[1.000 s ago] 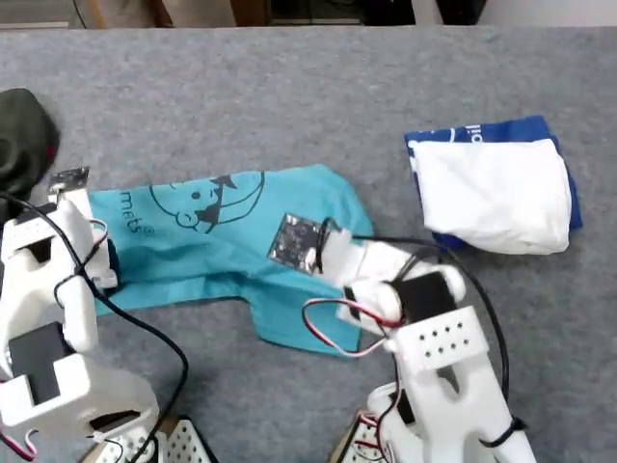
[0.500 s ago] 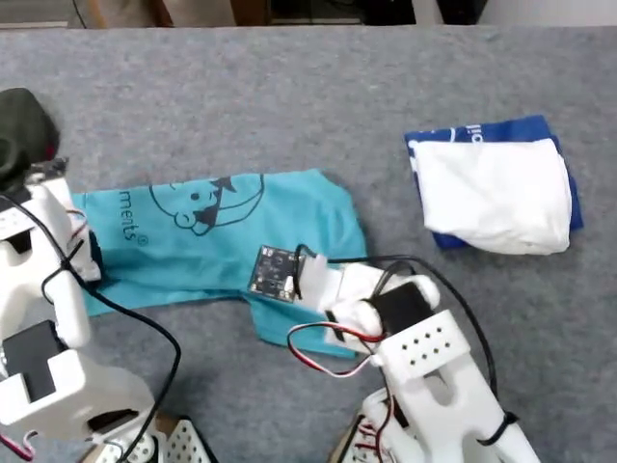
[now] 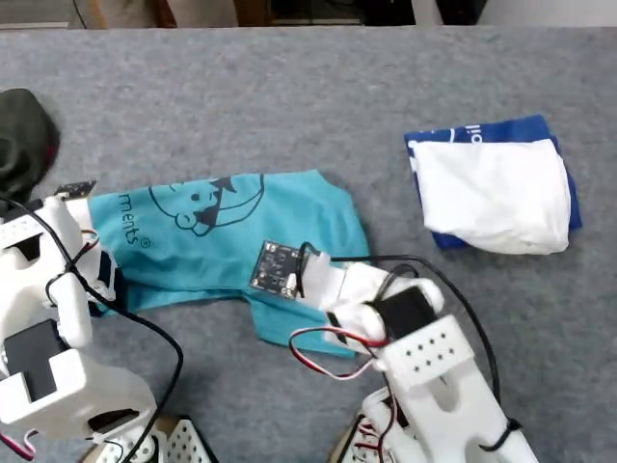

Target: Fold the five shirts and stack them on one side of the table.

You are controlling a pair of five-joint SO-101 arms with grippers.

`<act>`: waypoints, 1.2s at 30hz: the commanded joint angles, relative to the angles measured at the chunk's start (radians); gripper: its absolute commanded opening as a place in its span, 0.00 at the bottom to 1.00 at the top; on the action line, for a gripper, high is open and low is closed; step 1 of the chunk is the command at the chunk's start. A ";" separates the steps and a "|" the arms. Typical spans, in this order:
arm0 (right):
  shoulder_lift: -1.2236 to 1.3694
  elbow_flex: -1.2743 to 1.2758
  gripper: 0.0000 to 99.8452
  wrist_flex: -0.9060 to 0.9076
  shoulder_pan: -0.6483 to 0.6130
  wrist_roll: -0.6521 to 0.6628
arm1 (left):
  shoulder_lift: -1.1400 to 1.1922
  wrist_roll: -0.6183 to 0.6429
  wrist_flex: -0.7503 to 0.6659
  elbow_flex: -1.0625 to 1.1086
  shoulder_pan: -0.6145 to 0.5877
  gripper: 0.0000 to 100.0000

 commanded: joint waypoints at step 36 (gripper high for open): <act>1.653 -1.420 0.00 -0.400 0.242 -0.193 | 0.766 0.356 0.098 -1.028 0.094 0.02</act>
